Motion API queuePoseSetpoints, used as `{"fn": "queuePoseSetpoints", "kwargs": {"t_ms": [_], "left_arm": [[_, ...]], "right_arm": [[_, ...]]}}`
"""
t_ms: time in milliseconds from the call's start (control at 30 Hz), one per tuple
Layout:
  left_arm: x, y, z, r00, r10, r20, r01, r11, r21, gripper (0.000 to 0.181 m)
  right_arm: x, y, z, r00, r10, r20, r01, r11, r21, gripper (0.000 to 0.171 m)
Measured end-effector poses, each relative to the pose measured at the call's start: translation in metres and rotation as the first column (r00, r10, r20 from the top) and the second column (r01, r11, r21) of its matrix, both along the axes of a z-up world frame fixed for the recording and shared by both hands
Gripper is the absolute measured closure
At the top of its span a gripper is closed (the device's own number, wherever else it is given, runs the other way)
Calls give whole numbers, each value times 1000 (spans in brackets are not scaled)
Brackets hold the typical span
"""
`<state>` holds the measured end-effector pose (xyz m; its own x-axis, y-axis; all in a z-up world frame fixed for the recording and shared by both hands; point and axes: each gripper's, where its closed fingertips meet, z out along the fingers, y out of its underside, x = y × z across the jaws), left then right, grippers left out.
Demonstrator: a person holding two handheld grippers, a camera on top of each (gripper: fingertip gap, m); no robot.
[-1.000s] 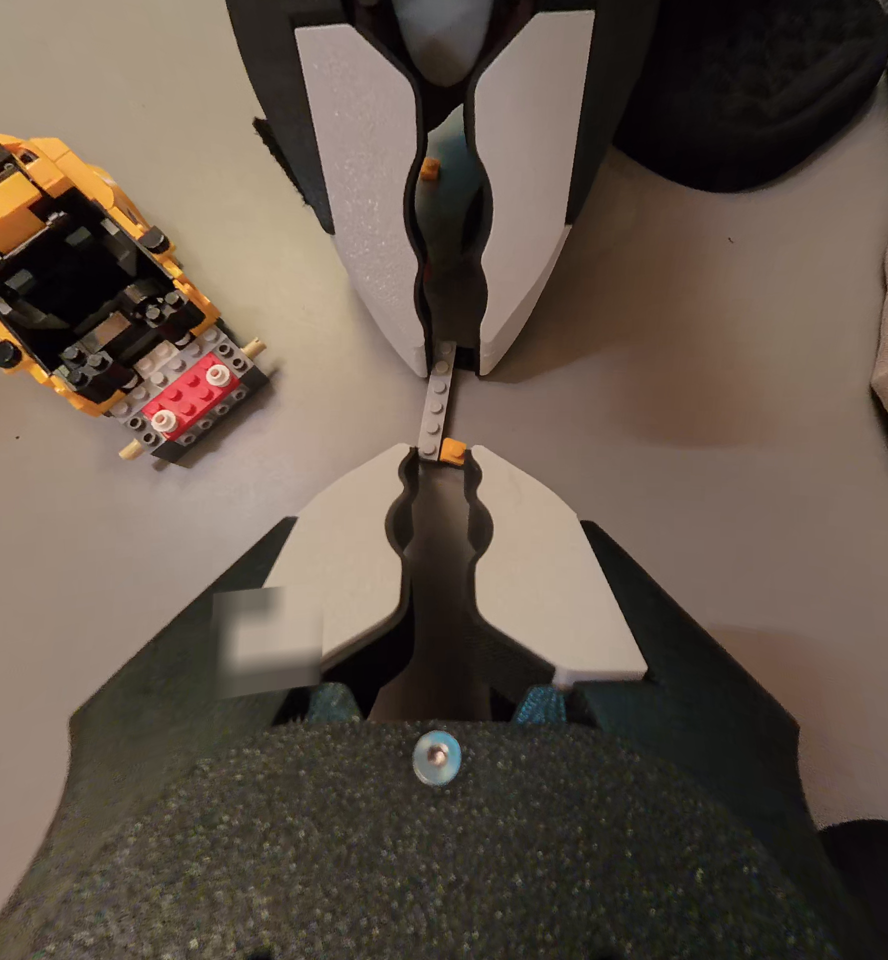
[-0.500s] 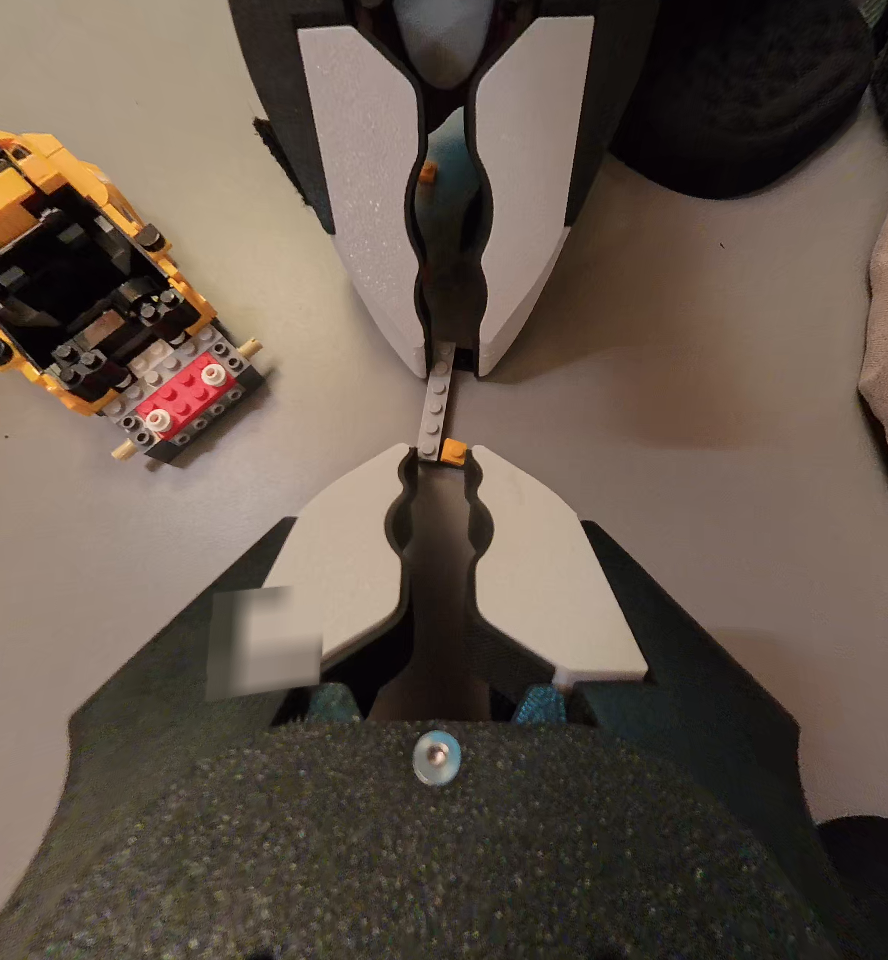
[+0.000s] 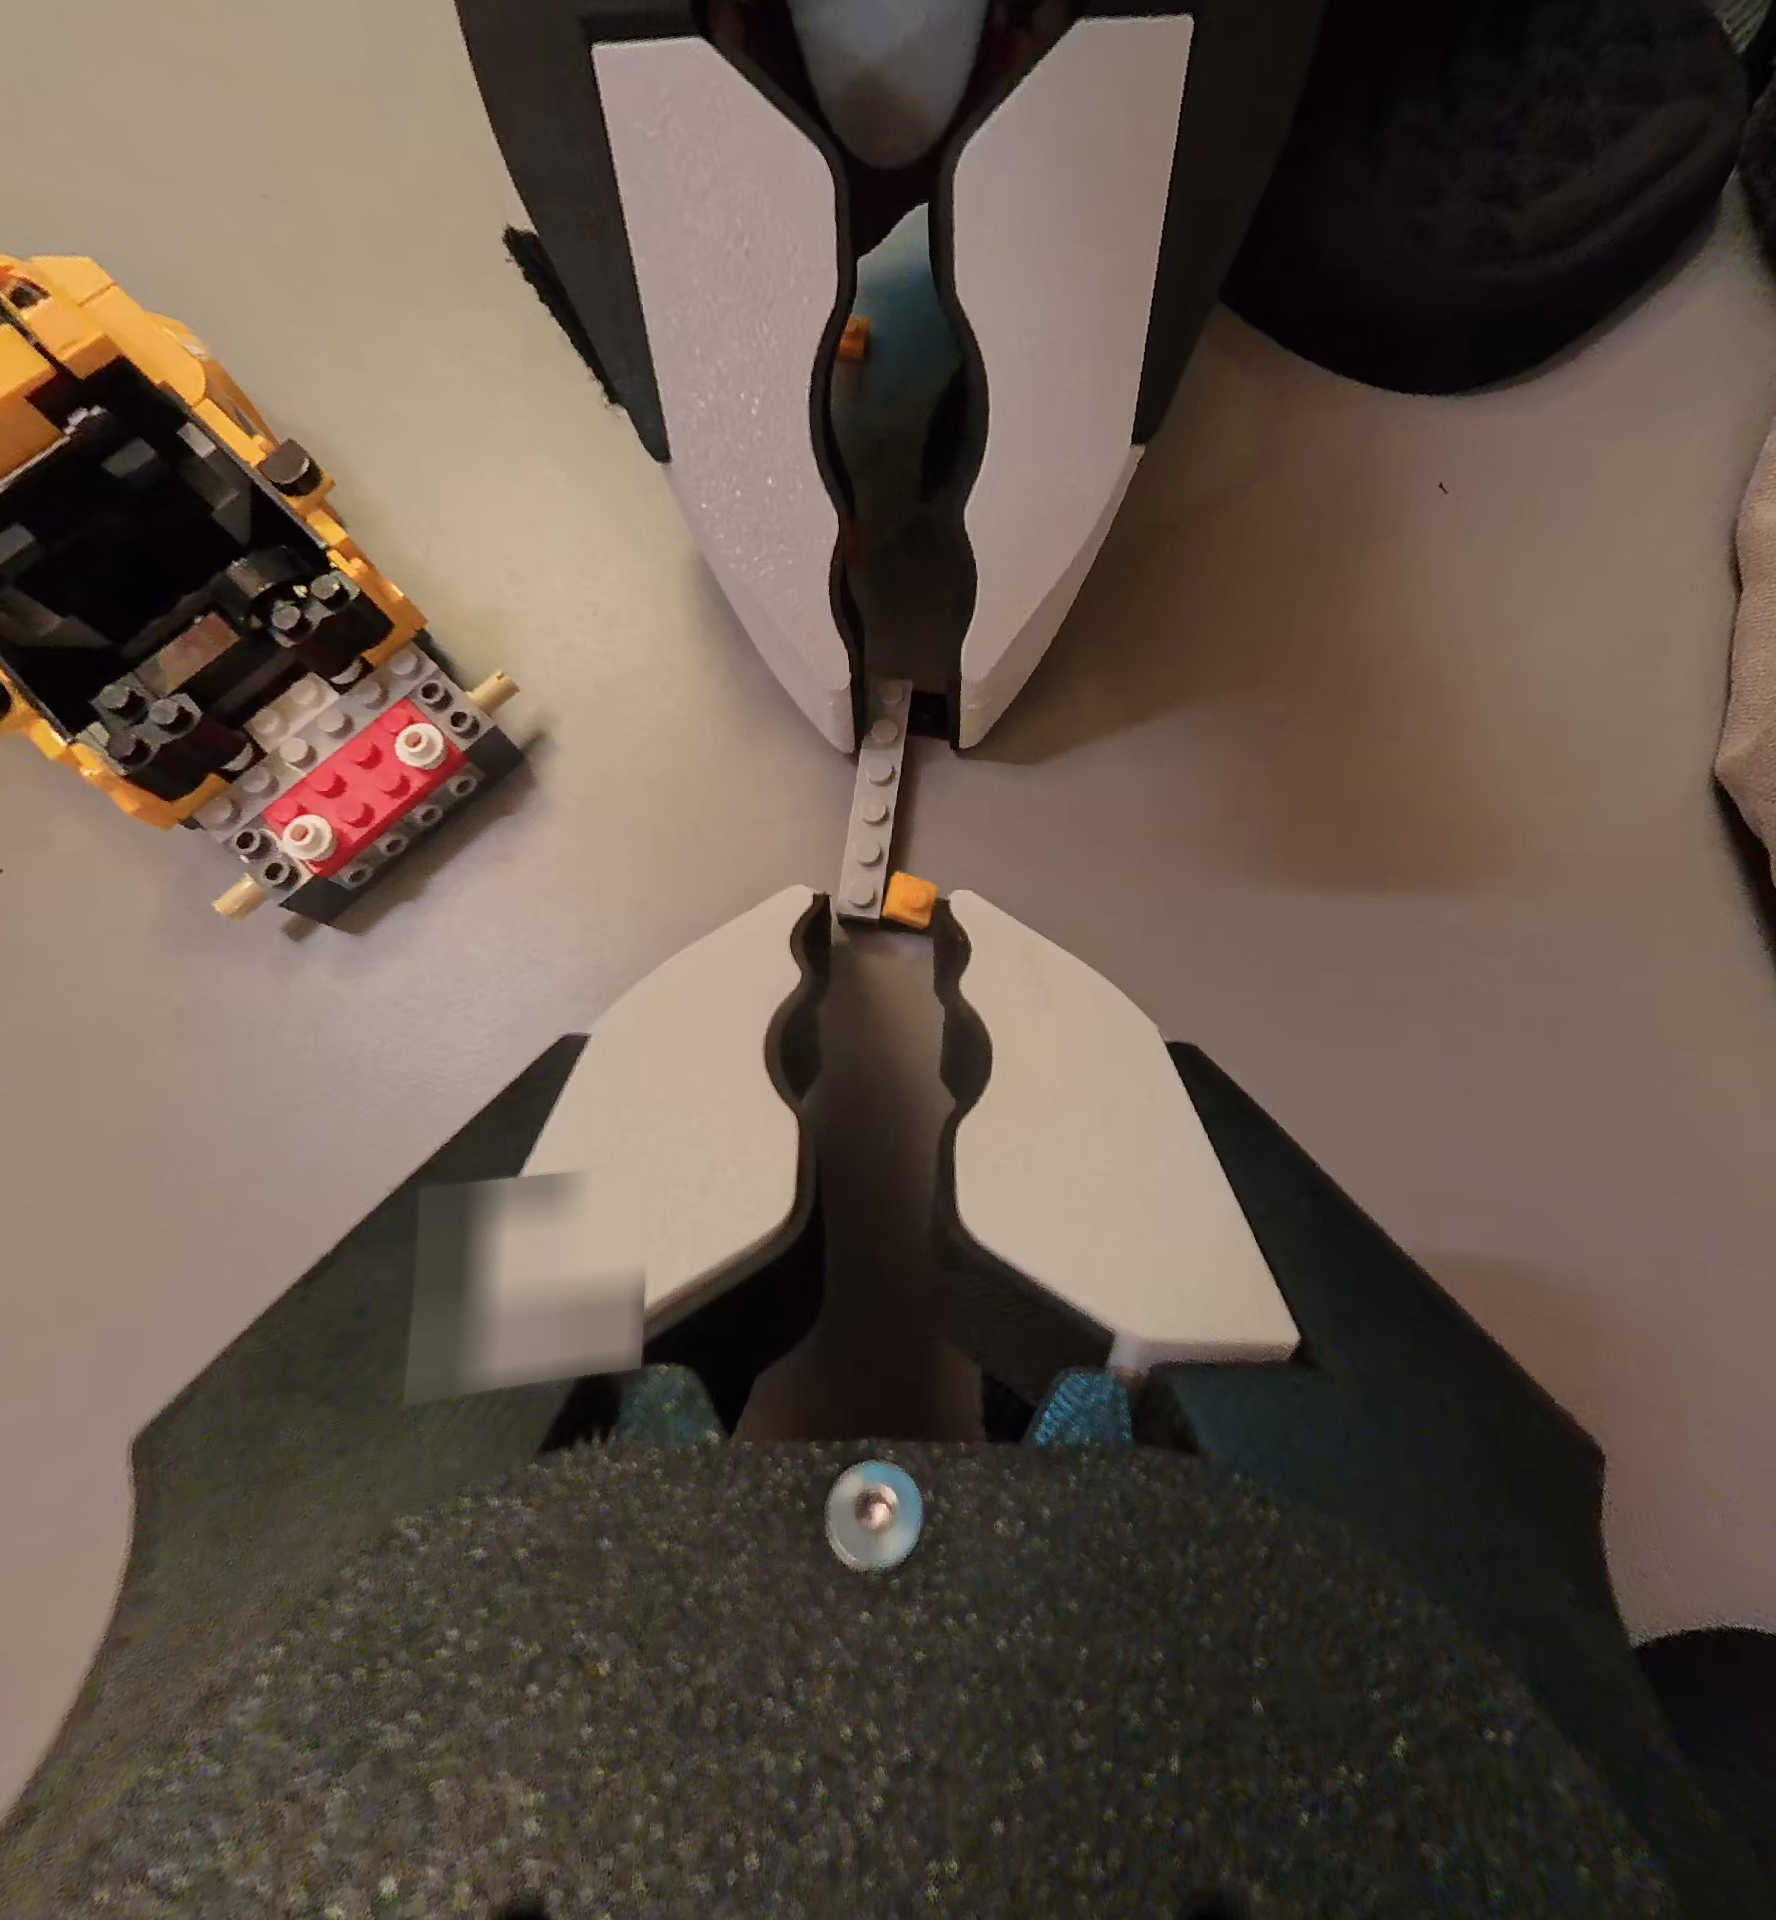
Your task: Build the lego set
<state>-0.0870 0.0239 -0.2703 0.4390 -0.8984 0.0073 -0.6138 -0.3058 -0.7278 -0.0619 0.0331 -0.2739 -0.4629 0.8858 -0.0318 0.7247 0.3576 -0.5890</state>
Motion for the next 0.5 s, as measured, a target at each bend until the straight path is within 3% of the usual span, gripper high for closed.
{"fn": "queuePoseSetpoints", "kwargs": {"t_ms": [367, 500], "left_arm": [[-1, 0, 3, 1000, 3, 18, -3, 1000, -7, 162], [-1, -3, 7, 997, 31, 75, -21, 992, -128, 163]], "right_arm": [[0, 0, 0, 1000, 1, -2, -1, 1000, -1, 155], [-2, 2, 1, 1000, 2, -22, -2, 1000, 20, 156]]}}
